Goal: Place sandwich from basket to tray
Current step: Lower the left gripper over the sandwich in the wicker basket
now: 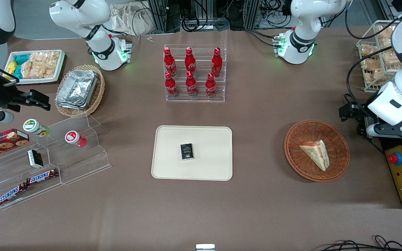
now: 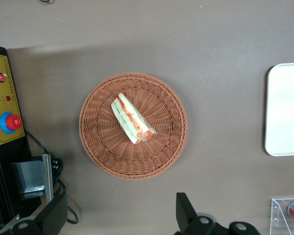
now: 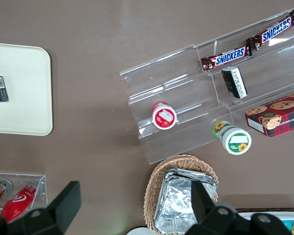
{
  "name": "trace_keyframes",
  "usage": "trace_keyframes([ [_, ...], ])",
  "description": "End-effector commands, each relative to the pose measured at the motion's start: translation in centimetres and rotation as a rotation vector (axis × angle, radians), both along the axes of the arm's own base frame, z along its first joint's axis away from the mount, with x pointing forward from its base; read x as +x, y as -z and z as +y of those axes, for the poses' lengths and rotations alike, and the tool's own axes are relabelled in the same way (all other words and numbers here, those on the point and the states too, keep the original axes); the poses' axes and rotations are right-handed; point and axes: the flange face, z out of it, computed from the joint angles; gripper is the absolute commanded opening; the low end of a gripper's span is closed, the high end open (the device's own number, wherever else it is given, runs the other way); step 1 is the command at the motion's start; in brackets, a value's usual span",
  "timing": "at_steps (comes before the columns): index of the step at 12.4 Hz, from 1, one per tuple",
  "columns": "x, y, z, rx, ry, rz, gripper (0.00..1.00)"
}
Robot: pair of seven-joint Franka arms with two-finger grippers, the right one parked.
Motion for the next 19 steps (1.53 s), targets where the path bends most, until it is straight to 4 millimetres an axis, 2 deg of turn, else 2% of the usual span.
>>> trace_keyframes([
  [1, 0.7, 0.2, 0.2, -0.02, 0.014, 0.029, 1.0],
  [3, 1.3, 1.3, 0.3, -0.024, 0.009, 0.044, 1.0],
  [4, 1.6, 2.7, 0.4, -0.012, -0.025, 0.064, 1.0],
  [6, 2.6, 4.9, 0.8, -0.031, -0.289, 0.082, 1.0],
  [8, 3.0, 8.9, 0.4, -0.02, -0.469, 0.059, 1.0],
  [10, 2.5, 13.1, 0.7, -0.033, -0.616, -0.002, 1.0],
  [11, 2.3, 15.4, 1.9, -0.031, -0.658, -0.013, 1.0],
  [13, 1.4, 19.5, 2.3, -0.039, -0.661, -0.031, 1.0],
  [15, 0.9, 23.4, 4.1, -0.047, -0.704, -0.051, 1.0],
  [19, 0.1, 27.7, 4.2, -0.051, -0.73, -0.027, 1.0],
])
